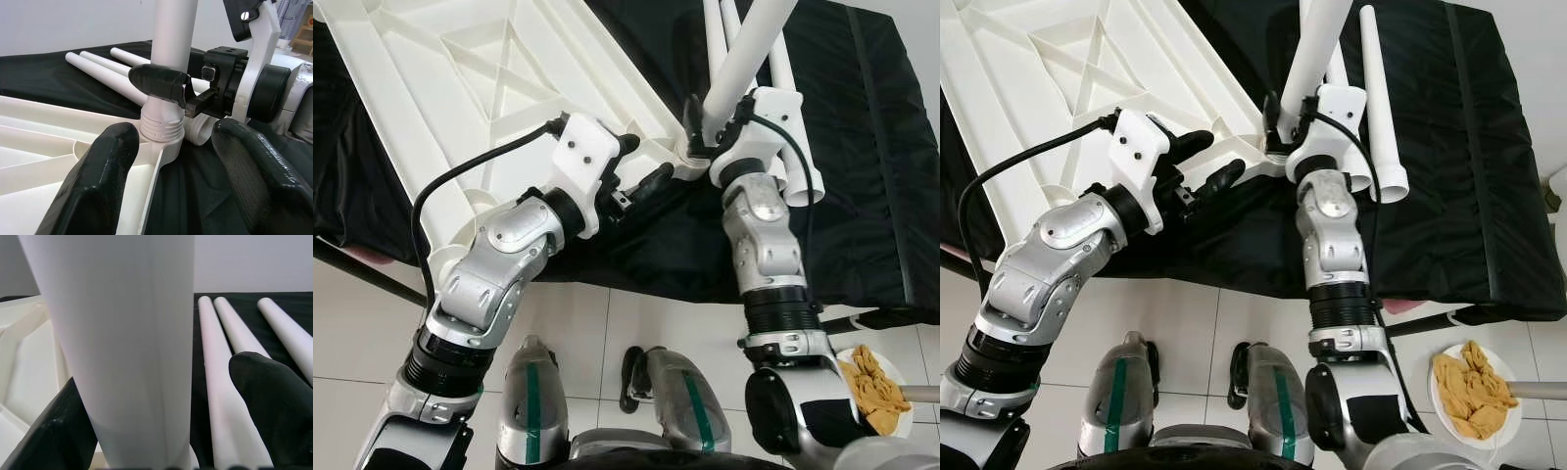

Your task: Building children table

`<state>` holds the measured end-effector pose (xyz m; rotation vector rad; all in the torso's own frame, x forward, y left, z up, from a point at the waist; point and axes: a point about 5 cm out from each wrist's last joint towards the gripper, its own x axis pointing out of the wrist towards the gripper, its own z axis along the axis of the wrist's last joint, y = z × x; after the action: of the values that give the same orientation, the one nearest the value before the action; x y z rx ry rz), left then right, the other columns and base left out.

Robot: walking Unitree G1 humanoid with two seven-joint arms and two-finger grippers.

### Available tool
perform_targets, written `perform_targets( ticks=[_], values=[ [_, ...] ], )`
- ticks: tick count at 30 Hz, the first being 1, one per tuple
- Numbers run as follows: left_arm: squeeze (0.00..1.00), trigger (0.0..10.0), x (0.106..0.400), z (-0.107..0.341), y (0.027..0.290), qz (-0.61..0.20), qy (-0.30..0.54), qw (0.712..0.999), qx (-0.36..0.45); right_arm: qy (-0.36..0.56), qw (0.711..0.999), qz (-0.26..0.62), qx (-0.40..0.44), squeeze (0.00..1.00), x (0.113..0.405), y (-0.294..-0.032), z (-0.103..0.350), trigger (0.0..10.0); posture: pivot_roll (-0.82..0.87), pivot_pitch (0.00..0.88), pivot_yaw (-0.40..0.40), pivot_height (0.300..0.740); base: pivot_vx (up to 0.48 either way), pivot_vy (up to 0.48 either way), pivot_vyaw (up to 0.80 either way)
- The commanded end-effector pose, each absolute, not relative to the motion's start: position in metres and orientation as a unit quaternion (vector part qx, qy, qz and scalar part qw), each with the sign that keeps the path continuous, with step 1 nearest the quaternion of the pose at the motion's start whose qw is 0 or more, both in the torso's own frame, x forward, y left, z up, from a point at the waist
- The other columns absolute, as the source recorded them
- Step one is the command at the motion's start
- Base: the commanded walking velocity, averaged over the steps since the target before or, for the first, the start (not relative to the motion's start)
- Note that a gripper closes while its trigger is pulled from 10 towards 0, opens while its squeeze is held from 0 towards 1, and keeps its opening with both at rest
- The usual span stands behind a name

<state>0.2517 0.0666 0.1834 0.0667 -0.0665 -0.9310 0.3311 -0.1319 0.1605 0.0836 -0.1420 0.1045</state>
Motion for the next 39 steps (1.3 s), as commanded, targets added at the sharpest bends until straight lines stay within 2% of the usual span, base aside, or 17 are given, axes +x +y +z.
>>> perform_targets(
  ticks=[1,5,6,10,14,18,33,34,35,39],
  values=[
    [0.0,10.0,0.249,0.183,0.063,-0.466,-0.027,0.884,0.032,-0.07,0.992,0.091,0.043,1.0,0.337,-0.144,0.163,10.0,0.11,0.067,-0.089,0.74,0.0,0.0,0.0],
    [0.0,10.0,0.249,0.183,0.064,-0.464,-0.027,0.885,0.032,-0.061,0.988,0.137,0.028,1.0,0.341,-0.15,0.163,10.0,0.11,0.067,-0.09,0.74,0.0,0.0,0.0],
    [0.0,10.0,0.25,0.183,0.064,-0.464,-0.027,0.885,0.032,-0.056,0.986,0.156,0.021,0.0,0.342,-0.151,0.163,10.0,0.11,0.067,-0.09,0.74,0.0,0.0,0.0],
    [0.0,10.0,0.25,0.183,0.064,-0.464,-0.027,0.885,0.032,-0.048,0.979,0.195,0.023,0.0,0.343,-0.152,0.162,10.0,0.11,0.068,-0.09,0.74,0.0,0.0,0.0],
    [0.0,10.0,0.25,0.184,0.064,-0.463,-0.029,0.885,0.032,-0.033,0.958,0.284,-0.014,0.0,0.344,-0.156,0.158,10.0,0.11,0.067,-0.09,0.74,0.0,0.0,0.0],
    [0.0,10.0,0.25,0.184,0.064,-0.462,-0.03,0.886,0.032,-0.025,0.948,0.317,-0.024,0.0,0.348,-0.163,0.156,10.0,0.11,0.059,-0.094,0.74,0.0,0.0,0.0],
    [0.0,10.0,0.251,0.184,0.062,-0.462,-0.033,0.885,0.034,-0.018,0.943,0.331,-0.037,0.0,0.362,-0.177,0.159,10.0,0.12,0.038,-0.098,0.74,0.0,0.0,0.0],
    [0.0,10.0,0.251,0.184,0.062,-0.462,-0.033,0.885,0.035,-0.017,0.942,0.332,-0.039,0.0,0.363,-0.178,0.159,1.8,0.12,0.037,-0.098,0.74,0.0,0.0,0.0],
    [0.0,10.0,0.251,0.184,0.063,-0.462,-0.033,0.885,0.035,-0.015,0.942,0.334,-0.039,0.0,0.364,-0.179,0.158,0.0,0.12,0.033,-0.099,0.74,0.0,0.0,0.0],
    [0.0,10.0,0.251,0.184,0.063,-0.462,-0.034,0.885,0.036,-0.012,0.94,0.339,-0.037,0.0,0.364,-0.18,0.157,0.0,0.12,0.03,-0.1,0.74,0.0,0.0,0.0]
  ],
)
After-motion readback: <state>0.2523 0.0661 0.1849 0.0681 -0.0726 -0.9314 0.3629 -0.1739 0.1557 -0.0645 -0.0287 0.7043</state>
